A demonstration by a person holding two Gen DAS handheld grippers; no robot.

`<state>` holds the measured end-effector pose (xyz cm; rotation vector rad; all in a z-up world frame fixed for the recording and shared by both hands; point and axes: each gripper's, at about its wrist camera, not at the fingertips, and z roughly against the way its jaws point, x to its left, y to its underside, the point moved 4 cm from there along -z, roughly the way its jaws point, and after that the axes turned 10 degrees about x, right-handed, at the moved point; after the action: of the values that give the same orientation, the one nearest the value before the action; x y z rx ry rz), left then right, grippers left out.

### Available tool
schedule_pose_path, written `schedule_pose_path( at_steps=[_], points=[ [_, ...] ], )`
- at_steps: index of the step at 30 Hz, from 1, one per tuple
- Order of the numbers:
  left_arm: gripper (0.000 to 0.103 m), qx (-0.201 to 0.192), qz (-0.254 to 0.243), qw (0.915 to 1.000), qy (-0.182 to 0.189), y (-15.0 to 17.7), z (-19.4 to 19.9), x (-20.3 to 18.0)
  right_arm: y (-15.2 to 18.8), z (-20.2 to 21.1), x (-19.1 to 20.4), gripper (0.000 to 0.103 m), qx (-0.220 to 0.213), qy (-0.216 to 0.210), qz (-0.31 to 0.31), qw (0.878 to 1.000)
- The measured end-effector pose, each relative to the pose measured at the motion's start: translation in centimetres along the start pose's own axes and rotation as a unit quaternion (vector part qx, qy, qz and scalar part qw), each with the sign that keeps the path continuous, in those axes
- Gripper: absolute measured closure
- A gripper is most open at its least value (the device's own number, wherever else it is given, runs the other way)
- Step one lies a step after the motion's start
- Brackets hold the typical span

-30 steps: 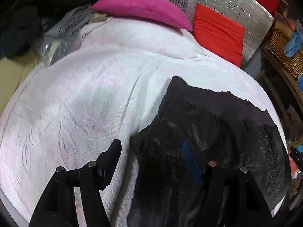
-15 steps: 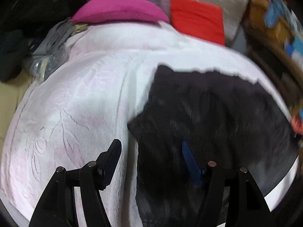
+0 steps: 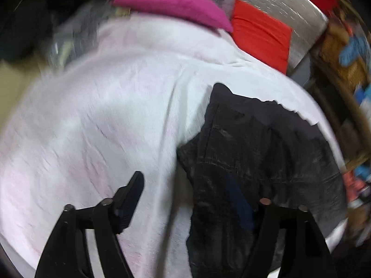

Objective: Fold large clothes

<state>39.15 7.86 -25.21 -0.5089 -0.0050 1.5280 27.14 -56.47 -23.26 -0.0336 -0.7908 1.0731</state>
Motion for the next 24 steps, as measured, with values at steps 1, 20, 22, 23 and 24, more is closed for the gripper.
schedule_pose_path(
  at_steps=[1,20,22,23,24],
  points=[
    [0.024,0.022,0.017,0.9994,0.02,-0.1,-0.5,0.5,-0.4,0.0,-0.9,0.015,0.006,-0.024,-0.023,0.999],
    [0.024,-0.077,-0.104,0.9757,-0.177,0.0,1.5,-2.9,-0.3,-5.4,-1.9,0.015,0.103,-0.029,-0.014,0.994],
    [0.024,-0.079,-0.109,0.9737,-0.184,0.1,1.4,-3.0,-0.3,-5.5,-1.9,0.015,0.105,-0.025,-0.012,0.994],
    [0.024,-0.08,-0.111,0.9726,-0.188,0.1,1.4,-3.0,-0.3,-5.7,-1.9,0.015,0.107,-0.024,-0.011,0.994],
    [0.024,-0.081,-0.113,0.9713,-0.192,0.1,1.4,-3.1,-0.4,-5.8,-1.9,0.015,0.108,-0.023,-0.011,0.994]
  ],
)
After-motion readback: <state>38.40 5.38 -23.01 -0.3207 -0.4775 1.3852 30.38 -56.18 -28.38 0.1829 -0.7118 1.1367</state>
